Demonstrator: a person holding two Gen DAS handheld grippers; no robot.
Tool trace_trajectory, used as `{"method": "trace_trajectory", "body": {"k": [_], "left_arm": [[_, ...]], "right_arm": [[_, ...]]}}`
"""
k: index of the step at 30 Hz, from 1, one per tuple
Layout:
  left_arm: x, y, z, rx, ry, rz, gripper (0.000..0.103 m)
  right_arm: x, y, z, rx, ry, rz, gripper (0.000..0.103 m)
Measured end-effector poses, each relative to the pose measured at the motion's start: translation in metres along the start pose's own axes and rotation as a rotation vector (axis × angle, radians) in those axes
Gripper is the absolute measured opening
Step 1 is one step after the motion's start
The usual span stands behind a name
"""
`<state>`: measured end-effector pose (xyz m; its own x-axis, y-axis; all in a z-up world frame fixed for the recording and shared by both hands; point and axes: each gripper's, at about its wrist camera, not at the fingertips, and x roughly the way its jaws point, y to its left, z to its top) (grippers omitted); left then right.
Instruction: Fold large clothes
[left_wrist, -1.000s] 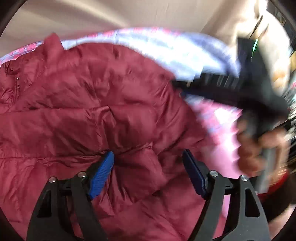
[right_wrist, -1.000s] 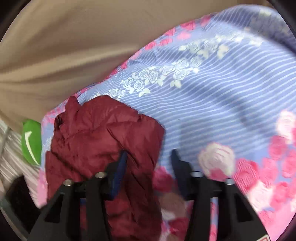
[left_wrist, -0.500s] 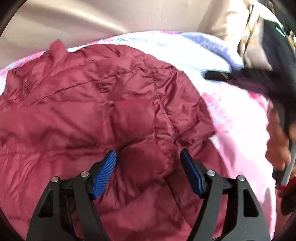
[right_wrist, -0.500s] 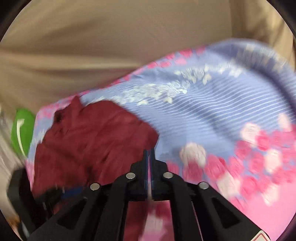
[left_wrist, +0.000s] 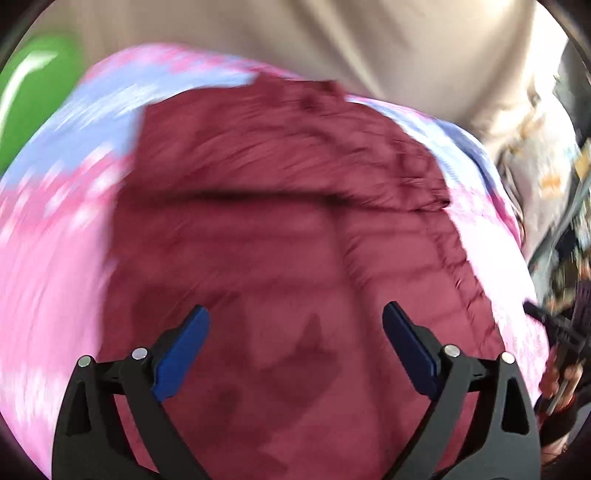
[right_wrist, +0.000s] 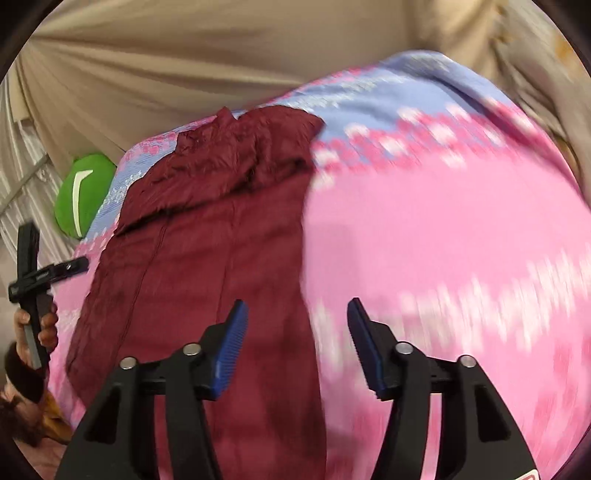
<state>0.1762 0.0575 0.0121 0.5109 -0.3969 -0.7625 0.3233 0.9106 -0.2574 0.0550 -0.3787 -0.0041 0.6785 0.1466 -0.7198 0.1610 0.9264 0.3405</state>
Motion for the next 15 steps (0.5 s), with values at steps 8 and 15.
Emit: {"method": "trace_trajectory", "body": {"k": [8, 15], "left_arm": [[-0.065, 0.093, -0.097, -0.24, -0.011, 0.02, 0.095], [-0.07, 0.112, -0.143, -0.356, -0.01, -0.055, 0.095]], "right_arm": [[-0.031, -0.015, -0.091, 0.137, 0.025, 0.049, 0.068], [-0.019, -0.019, -0.12, 0.265, 0.042, 0.116, 0.068]]}}
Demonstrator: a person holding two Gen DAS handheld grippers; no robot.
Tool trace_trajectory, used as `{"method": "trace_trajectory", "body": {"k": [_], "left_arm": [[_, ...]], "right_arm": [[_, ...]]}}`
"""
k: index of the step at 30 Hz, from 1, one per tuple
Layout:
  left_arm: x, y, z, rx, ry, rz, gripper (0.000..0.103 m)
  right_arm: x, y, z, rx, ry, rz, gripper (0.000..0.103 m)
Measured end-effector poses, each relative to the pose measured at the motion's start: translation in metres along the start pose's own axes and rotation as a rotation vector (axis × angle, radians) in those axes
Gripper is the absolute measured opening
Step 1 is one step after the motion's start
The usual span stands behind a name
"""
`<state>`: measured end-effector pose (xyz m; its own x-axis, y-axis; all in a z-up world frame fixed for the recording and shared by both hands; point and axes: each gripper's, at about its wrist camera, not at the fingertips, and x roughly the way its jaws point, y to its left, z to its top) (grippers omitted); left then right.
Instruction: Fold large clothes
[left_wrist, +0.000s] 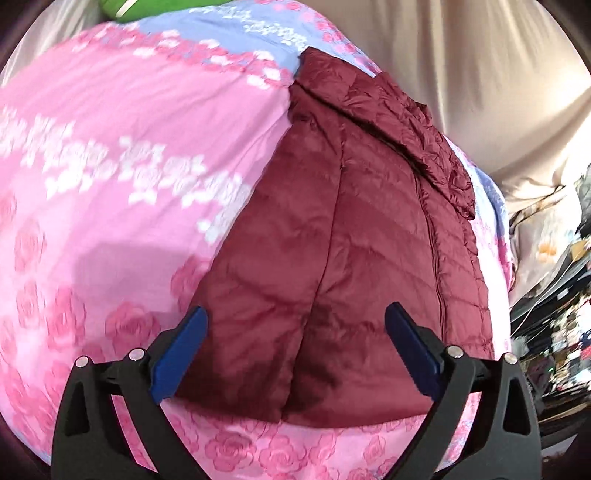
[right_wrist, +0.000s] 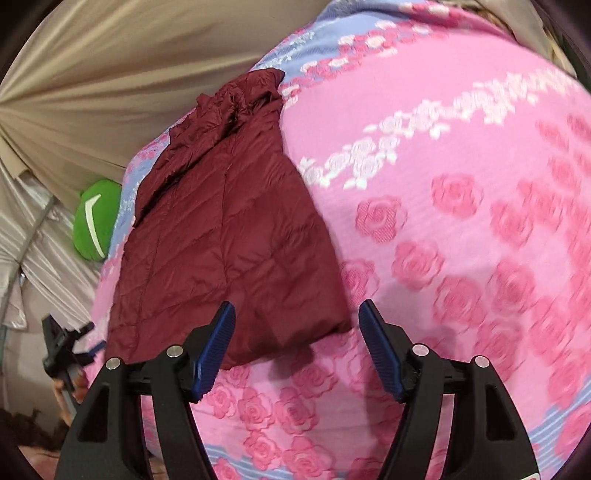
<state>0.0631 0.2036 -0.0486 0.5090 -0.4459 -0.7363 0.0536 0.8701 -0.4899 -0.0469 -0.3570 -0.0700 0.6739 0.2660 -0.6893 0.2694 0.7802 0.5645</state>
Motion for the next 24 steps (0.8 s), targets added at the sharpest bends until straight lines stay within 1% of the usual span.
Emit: {"method": "trace_trajectory", "body": {"k": [3, 8, 12, 13, 14, 15, 16, 17, 19, 21, 23, 24], "left_arm": [[0.002, 0.006, -0.008, -0.042, 0.009, -0.041, 0.095], [0.005, 0.001, -0.014, -0.041, 0.005, -0.058, 0.095], [0.006, 0.0, -0.014, -0.051, 0.007, -0.092, 0.094], [0.006, -0.001, -0.014, -0.057, 0.005, -0.105, 0.093], [0.005, 0.0, -0.013, -0.06, 0.002, -0.111, 0.088], [0.004, 0.0, -0.012, -0.066, -0.001, -0.122, 0.086], [0.004, 0.0, -0.011, -0.067, -0.004, -0.121, 0.081], [0.002, 0.001, -0.01, -0.071, -0.012, -0.111, 0.079], [-0.007, 0.007, -0.005, -0.086, -0.054, -0.064, 0.079], [-0.019, 0.017, -0.002, -0.103, -0.089, -0.037, 0.079], [-0.024, 0.025, -0.002, -0.121, -0.086, -0.05, 0.082], [-0.022, 0.028, -0.003, -0.124, -0.066, -0.06, 0.082]], "right_arm": [[0.007, 0.003, -0.007, 0.02, 0.008, 0.036, 0.069], [0.014, 0.01, -0.01, 0.046, -0.005, 0.082, 0.069], [0.019, 0.017, -0.009, 0.046, -0.013, 0.106, 0.069], [0.02, 0.018, -0.007, 0.048, -0.016, 0.111, 0.069], [0.021, 0.018, -0.007, 0.05, -0.017, 0.114, 0.069], [0.023, 0.02, -0.006, 0.053, -0.018, 0.125, 0.069], [0.023, 0.02, -0.005, 0.053, -0.022, 0.13, 0.066], [0.023, 0.021, -0.004, 0.051, -0.025, 0.134, 0.064], [0.024, 0.024, -0.002, 0.044, -0.027, 0.137, 0.064], [0.023, 0.026, -0.002, 0.034, -0.033, 0.131, 0.064], [0.022, 0.027, -0.002, 0.028, -0.034, 0.132, 0.064], [0.022, 0.026, -0.002, 0.028, -0.033, 0.135, 0.064]]}}
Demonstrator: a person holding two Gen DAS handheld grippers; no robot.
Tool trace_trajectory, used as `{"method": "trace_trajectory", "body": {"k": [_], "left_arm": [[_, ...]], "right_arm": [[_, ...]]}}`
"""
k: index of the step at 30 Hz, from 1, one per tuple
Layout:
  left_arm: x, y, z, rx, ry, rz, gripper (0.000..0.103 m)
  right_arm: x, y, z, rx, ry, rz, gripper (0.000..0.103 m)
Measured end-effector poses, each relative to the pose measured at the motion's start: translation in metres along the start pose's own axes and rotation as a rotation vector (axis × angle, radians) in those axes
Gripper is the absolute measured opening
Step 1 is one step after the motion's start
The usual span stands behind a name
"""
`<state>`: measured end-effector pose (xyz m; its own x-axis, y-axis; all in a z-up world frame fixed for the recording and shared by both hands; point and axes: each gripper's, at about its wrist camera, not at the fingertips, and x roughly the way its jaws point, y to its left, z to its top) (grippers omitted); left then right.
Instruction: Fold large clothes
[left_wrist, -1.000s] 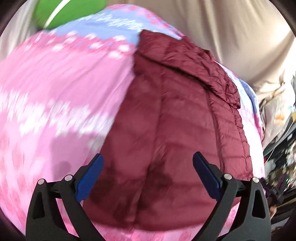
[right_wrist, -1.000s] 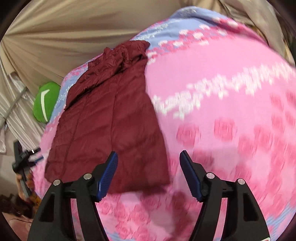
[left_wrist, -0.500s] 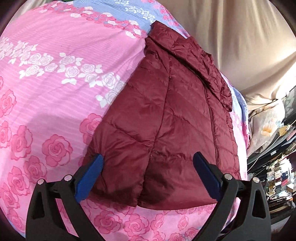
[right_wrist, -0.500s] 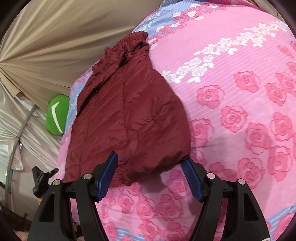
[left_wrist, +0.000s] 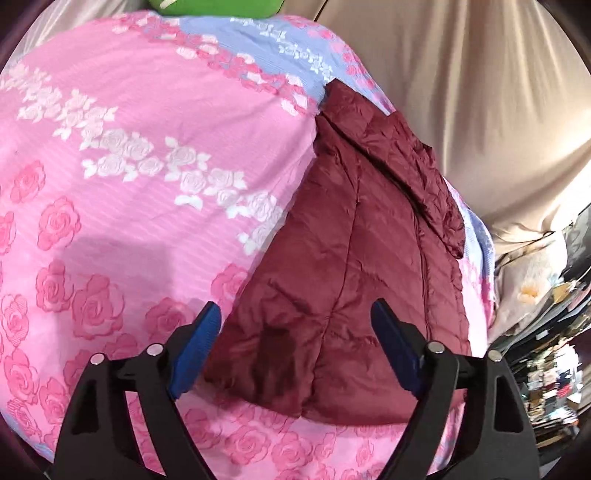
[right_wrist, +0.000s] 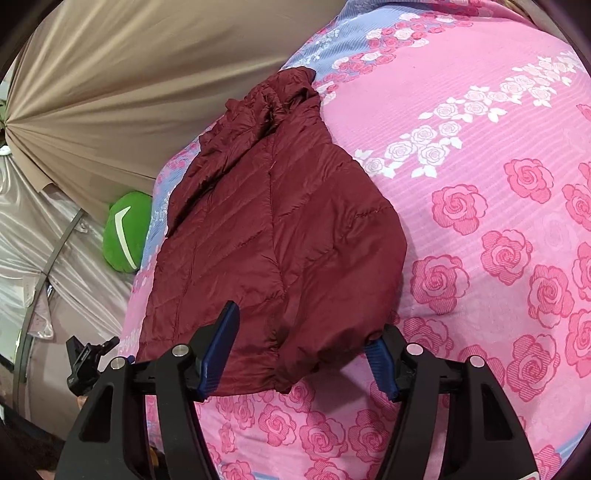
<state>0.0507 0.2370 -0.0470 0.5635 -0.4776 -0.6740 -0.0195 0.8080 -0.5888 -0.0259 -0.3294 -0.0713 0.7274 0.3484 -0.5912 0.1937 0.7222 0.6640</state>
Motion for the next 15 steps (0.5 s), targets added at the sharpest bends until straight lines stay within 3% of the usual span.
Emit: {"method": "trace_trajectory", "body": {"k": [3, 7, 9, 11, 15], "left_arm": [[0.017, 0.003, -0.008, -0.014, 0.077, -0.028, 0.082], [0.024, -0.002, -0.014, -0.009, 0.065, -0.038, 0.087], [0.025, -0.002, -0.013, -0.021, 0.064, -0.049, 0.086], [0.025, -0.001, -0.012, -0.027, 0.06, -0.05, 0.076], [0.011, 0.009, -0.009, -0.061, 0.022, -0.002, 0.074]], "right_arm": [[0.003, -0.003, 0.001, 0.011, 0.004, 0.006, 0.064], [0.008, -0.004, 0.001, 0.025, 0.008, 0.022, 0.064], [0.008, -0.001, 0.001, 0.016, 0.0, 0.016, 0.059], [0.009, 0.001, 0.001, 0.01, -0.002, 0.022, 0.046], [0.007, -0.001, 0.002, 0.014, -0.006, 0.025, 0.036]]}}
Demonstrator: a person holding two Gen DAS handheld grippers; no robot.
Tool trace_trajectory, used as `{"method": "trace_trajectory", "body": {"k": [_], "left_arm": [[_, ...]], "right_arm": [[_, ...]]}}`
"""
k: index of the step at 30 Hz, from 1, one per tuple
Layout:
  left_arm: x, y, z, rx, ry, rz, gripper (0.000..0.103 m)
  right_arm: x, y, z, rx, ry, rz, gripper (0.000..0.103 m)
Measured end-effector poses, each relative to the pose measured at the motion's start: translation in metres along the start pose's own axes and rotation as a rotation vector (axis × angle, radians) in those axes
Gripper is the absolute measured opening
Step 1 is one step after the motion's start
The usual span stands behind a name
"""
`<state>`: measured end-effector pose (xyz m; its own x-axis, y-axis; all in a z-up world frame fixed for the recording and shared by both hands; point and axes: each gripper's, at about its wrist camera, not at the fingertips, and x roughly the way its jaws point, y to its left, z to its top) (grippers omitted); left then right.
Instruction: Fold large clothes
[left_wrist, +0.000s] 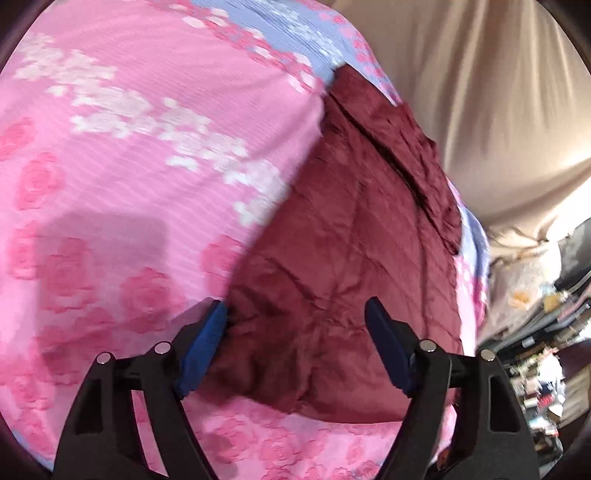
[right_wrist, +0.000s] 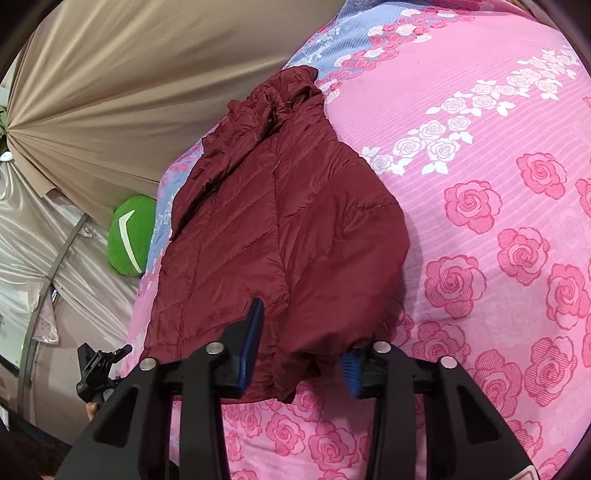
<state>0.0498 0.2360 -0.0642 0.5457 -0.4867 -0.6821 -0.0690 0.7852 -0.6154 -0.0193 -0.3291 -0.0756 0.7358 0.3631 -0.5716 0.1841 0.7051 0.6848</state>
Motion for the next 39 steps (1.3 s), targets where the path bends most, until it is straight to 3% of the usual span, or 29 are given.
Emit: {"method": "trace_trajectory", "body": {"k": [2, 4, 8, 12, 14, 15, 16, 17, 19, 24, 33, 39], "left_arm": [[-0.006, 0.005, 0.0, 0.007, -0.004, 0.019, 0.075], [-0.002, 0.011, -0.003, -0.011, 0.033, -0.004, 0.076], [-0.001, 0.007, -0.004, -0.01, 0.02, -0.019, 0.082], [0.006, 0.001, -0.003, -0.01, 0.042, -0.064, 0.08], [0.012, 0.001, -0.003, -0.04, 0.085, -0.15, 0.054], [0.013, 0.002, -0.004, -0.052, 0.095, -0.17, 0.048], [0.013, 0.0, -0.005, -0.05, 0.094, -0.18, 0.034], [0.011, -0.002, -0.005, -0.037, 0.088, -0.173, 0.02], [0.001, -0.012, -0.006, 0.007, 0.05, -0.161, 0.013], [-0.041, -0.044, -0.008, 0.098, -0.068, -0.234, 0.005], [-0.142, -0.098, -0.014, 0.267, -0.304, -0.394, 0.004], [-0.217, -0.113, -0.019, 0.332, -0.491, -0.442, 0.004]], "right_arm": [[-0.003, -0.001, 0.0, -0.004, -0.005, 0.004, 0.035], [-0.003, -0.003, 0.0, -0.004, -0.004, 0.003, 0.035], [0.001, -0.008, 0.002, 0.017, 0.002, 0.005, 0.037], [0.004, -0.007, 0.003, 0.024, -0.001, 0.002, 0.037], [0.004, -0.006, 0.004, 0.027, -0.008, 0.0, 0.032], [0.002, -0.006, 0.005, 0.029, -0.016, 0.0, 0.025], [0.0, -0.006, 0.005, 0.026, -0.03, 0.004, 0.008], [-0.003, -0.004, 0.006, 0.019, -0.042, 0.008, 0.006], [-0.015, 0.003, 0.007, -0.009, -0.093, 0.008, 0.004], [-0.045, 0.03, 0.008, -0.102, -0.207, 0.043, 0.003], [-0.134, 0.078, -0.005, -0.301, -0.49, 0.277, 0.003], [-0.211, 0.108, -0.017, -0.428, -0.678, 0.376, 0.003]]}}
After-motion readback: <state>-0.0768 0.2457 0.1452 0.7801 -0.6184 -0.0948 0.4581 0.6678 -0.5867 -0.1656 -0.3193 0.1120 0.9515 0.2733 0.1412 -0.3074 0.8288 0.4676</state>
